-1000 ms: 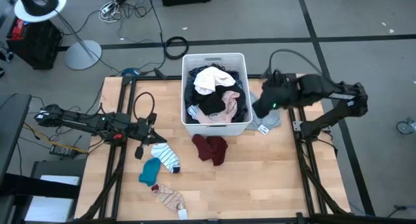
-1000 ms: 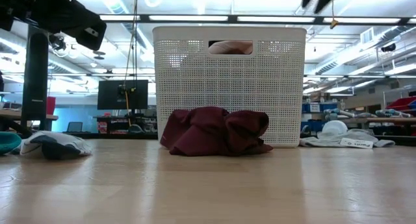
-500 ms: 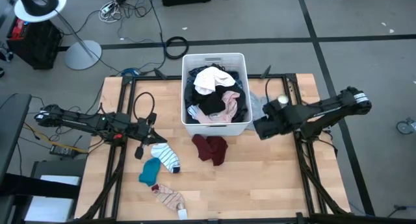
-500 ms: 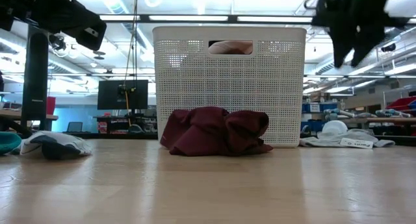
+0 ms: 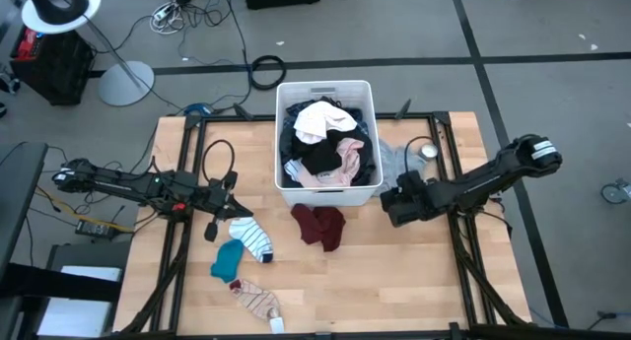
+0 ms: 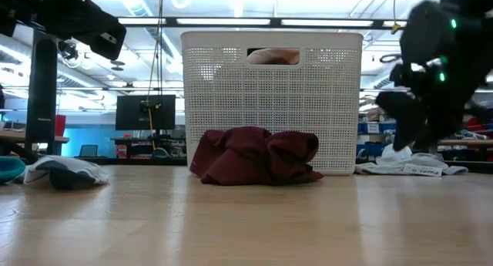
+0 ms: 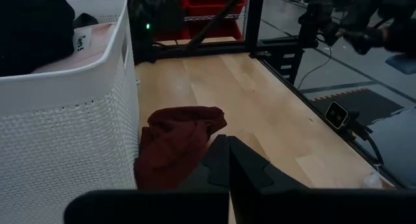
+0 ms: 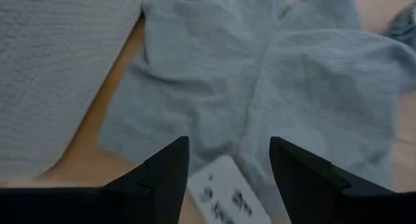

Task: Sort clothes
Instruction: Put the gray boxer into the laundry bin

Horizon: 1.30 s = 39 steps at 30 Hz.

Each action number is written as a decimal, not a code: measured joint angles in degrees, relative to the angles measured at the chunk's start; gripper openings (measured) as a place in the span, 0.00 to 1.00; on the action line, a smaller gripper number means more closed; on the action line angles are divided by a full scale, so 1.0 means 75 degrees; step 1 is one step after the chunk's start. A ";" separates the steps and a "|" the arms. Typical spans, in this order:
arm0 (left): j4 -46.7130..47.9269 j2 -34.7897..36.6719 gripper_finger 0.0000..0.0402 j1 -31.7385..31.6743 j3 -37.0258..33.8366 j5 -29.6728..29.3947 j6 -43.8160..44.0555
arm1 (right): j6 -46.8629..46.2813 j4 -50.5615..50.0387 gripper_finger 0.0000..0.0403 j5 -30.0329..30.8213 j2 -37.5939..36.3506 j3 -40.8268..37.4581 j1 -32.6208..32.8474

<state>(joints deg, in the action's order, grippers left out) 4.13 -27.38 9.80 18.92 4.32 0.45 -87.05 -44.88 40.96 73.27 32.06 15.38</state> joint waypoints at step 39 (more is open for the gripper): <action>-0.0003 0.0001 0.00 -0.0003 0.0003 -0.0003 0.0003 | 0.1370 -0.6004 0.01 0.2502 0.0347 0.6020 0.0400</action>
<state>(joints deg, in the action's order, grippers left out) 4.10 -27.37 9.78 18.94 4.29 0.47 -76.77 -89.91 59.73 75.88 77.21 18.38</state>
